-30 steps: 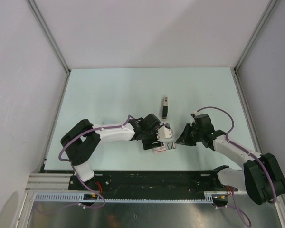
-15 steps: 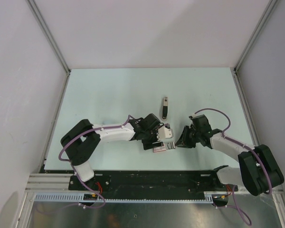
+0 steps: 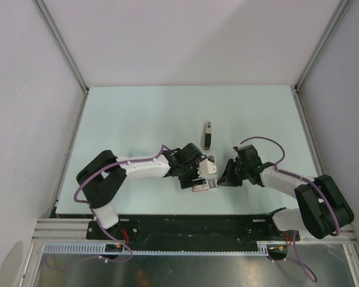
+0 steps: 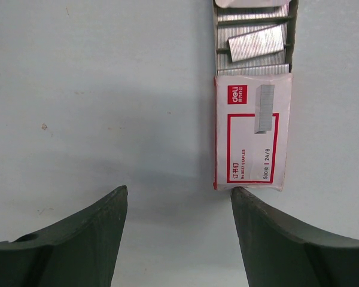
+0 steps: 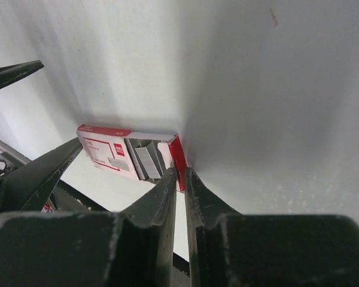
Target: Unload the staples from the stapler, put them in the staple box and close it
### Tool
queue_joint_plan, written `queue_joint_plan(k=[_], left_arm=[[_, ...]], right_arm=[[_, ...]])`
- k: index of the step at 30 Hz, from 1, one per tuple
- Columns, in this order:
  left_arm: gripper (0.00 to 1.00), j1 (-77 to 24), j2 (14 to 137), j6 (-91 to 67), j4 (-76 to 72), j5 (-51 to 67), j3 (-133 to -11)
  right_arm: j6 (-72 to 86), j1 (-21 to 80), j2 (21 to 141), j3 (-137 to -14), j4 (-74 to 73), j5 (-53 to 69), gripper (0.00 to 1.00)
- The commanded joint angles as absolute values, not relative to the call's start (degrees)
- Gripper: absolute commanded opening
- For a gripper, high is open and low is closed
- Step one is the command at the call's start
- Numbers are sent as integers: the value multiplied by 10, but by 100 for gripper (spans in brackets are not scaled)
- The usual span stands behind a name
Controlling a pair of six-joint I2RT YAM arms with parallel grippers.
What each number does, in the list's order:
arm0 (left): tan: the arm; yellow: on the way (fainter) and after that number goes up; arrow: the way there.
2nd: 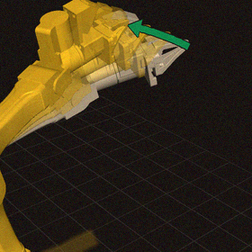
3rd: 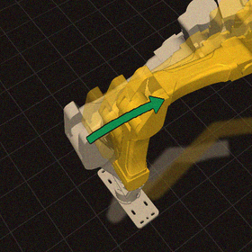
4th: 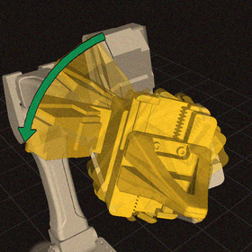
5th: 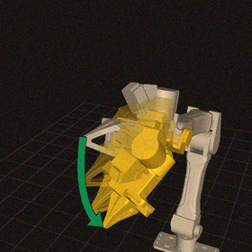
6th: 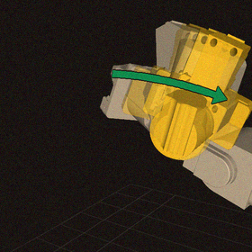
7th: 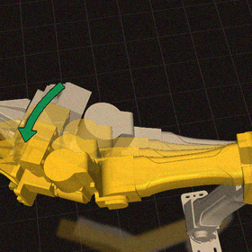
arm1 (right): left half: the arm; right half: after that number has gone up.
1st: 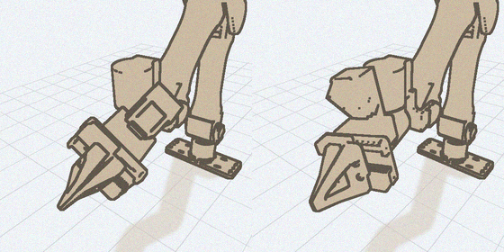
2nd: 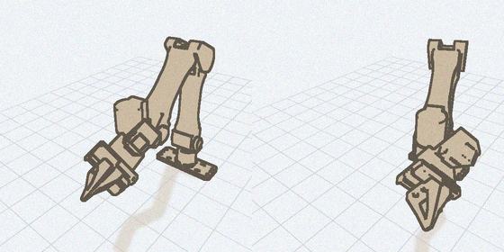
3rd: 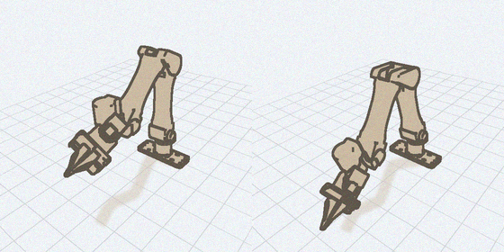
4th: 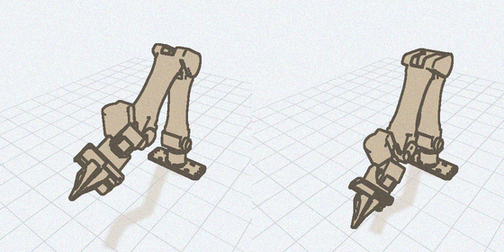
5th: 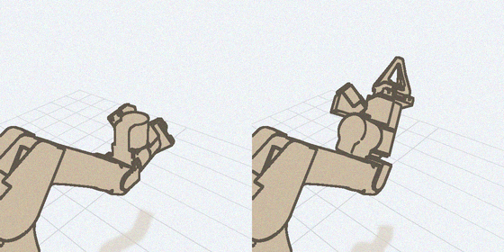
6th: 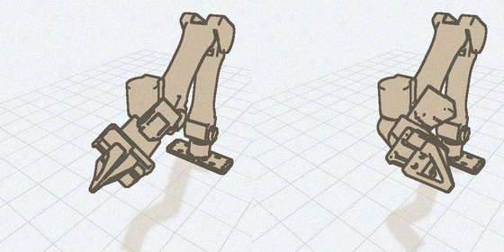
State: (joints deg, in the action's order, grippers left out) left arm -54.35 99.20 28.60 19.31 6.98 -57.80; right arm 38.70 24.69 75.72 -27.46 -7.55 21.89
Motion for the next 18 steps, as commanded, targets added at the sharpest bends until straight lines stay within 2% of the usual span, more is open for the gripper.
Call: queue_joint_plan(k=[1, 18], left_arm=[[75, -549, 978, 301, 183, 56, -576], [75, -549, 972, 303, 183, 53, -573]], right_arm=[[401, 265, 767, -279, -53, 216, 14], [432, 326, 787, -279, 10, 224, 14]])
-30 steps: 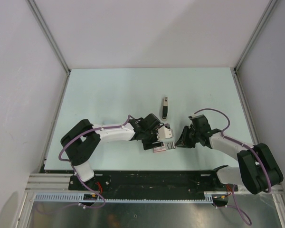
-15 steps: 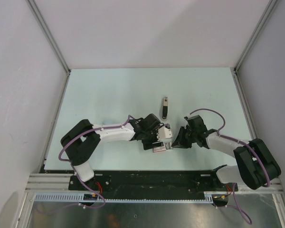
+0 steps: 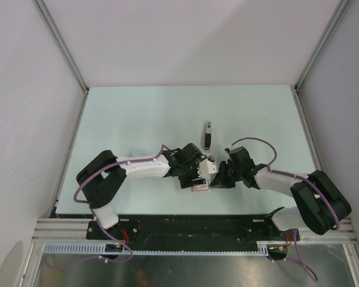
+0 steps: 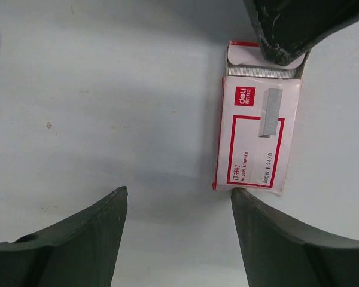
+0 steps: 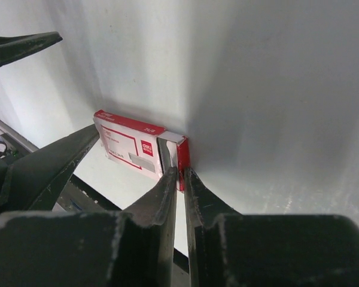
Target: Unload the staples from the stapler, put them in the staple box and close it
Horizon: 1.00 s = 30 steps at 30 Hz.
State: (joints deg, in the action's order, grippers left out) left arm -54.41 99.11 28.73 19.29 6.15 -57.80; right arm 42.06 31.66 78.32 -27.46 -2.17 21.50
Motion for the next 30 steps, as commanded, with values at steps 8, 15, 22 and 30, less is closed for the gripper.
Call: queue_joint_plan(k=[8, 15, 22, 30], left_arm=[[75, -549, 973, 306, 183, 52, -572], [75, -550, 971, 309, 183, 46, -570], [74, -549, 970, 310, 183, 47, -569], [74, -549, 971, 309, 182, 46, -574]], right_arm=[[436, 328, 782, -277, 33, 244, 19], [434, 313, 773, -260, 26, 252, 32], [431, 286, 744, -232, 17, 261, 34], [450, 281, 749, -233, 54, 255, 26]])
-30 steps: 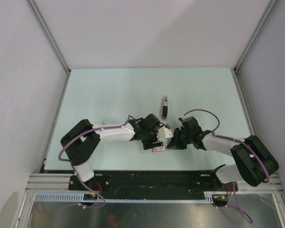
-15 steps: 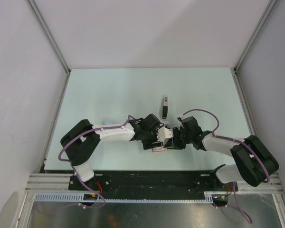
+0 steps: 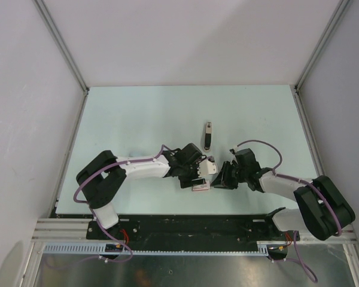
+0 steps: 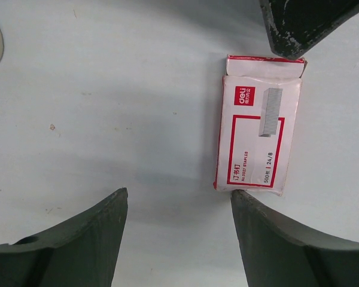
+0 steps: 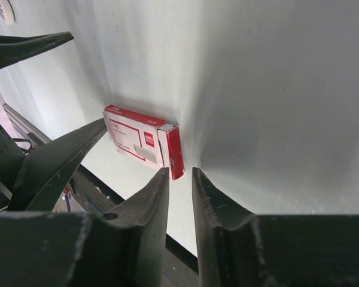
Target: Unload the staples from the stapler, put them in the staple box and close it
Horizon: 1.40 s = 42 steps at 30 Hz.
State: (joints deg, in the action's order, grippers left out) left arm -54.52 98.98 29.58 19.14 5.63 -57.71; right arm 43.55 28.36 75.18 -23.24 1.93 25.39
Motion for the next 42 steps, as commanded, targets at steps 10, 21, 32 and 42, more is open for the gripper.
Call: queue_joint_plan(k=[10, 21, 32, 42], left_arm=[[74, -549, 973, 308, 182, 47, -575], [74, -551, 975, 307, 183, 47, -578], [96, -479, 886, 274, 230, 29, -631], [99, -327, 745, 219, 301, 65, -686]], right_arm=[[464, 308, 810, -244, 92, 248, 13], [448, 300, 790, -246, 61, 248, 12], [377, 249, 680, -294, -79, 226, 86], [299, 191, 658, -410, -169, 217, 99]])
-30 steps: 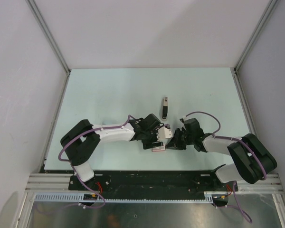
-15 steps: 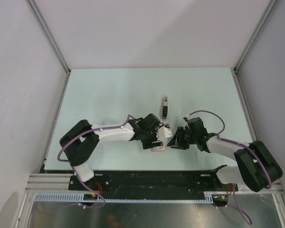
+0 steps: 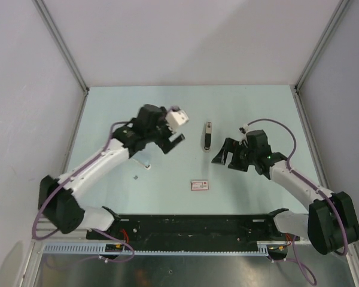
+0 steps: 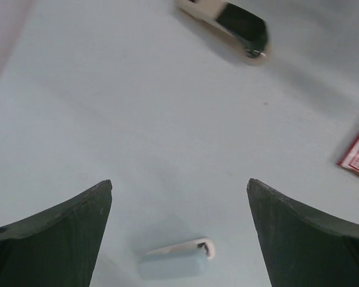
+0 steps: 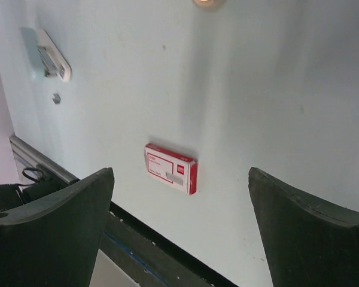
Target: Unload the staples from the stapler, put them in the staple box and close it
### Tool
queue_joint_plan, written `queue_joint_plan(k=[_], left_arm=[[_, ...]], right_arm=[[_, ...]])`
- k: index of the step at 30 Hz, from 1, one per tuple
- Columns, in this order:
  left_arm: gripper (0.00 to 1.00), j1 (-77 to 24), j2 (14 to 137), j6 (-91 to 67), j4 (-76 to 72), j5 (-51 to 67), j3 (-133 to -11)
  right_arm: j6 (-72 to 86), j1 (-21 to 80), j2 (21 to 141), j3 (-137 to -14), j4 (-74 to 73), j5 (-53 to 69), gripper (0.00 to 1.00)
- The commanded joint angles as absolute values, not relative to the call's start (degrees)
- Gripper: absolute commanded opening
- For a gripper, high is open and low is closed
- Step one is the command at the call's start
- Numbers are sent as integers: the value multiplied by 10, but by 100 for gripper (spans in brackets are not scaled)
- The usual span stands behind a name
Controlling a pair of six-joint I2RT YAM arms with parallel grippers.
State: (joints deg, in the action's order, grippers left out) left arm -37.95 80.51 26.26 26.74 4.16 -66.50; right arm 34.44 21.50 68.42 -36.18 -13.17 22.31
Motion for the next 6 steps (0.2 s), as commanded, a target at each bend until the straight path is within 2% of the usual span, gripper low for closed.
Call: queue_joint_plan(k=[1, 6], left_arm=[[100, -310, 733, 212, 302, 70, -683], [99, -213, 698, 172, 303, 127, -661]], right_arm=[[294, 187, 656, -420, -171, 217, 99], [274, 180, 652, -465, -176, 205, 99]])
